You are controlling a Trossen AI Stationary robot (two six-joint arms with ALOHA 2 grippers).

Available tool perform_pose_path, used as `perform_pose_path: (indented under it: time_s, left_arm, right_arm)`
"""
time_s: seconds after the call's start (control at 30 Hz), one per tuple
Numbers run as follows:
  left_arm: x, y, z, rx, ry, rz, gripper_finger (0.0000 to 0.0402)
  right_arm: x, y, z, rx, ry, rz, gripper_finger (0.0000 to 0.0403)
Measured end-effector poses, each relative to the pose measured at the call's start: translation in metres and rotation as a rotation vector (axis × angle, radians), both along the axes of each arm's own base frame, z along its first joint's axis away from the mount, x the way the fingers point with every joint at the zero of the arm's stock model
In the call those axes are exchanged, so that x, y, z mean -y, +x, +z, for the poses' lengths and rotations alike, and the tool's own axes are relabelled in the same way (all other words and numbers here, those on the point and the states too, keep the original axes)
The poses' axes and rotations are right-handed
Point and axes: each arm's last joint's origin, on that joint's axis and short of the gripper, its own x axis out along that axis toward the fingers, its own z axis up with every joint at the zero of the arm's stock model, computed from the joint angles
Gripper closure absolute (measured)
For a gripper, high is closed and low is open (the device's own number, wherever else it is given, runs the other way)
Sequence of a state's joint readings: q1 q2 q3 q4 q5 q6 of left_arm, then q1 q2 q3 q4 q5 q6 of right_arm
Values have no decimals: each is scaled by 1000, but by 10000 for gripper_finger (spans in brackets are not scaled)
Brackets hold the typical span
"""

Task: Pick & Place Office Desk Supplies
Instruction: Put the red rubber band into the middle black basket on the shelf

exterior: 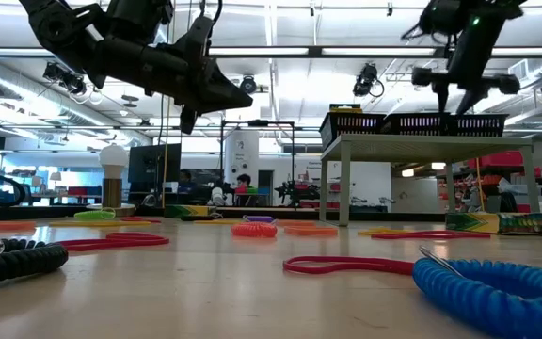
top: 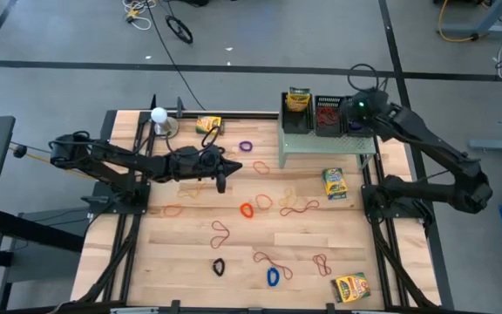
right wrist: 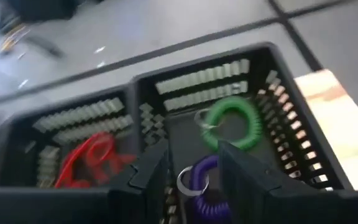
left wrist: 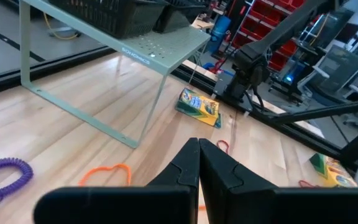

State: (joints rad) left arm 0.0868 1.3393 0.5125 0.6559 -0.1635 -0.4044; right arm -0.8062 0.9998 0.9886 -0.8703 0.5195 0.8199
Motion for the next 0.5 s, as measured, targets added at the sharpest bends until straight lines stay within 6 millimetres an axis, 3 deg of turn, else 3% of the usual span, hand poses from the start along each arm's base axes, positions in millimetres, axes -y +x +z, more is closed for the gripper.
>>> perform_pose_path:
  time_s: [0.27,0.37,0.5]
  left_arm:
    - [-1,-5,10,26,-34,41,394]
    - [-2,-3,12,-57,-29,82,394]
    - [-2,3,25,-178,14,76,394]
  right_arm:
    - [-55,-5,27,-89,-167,474,389]
    - [-72,-1,29,-105,-208,629,389]
    - [-85,14,12,-66,-222,753,381]
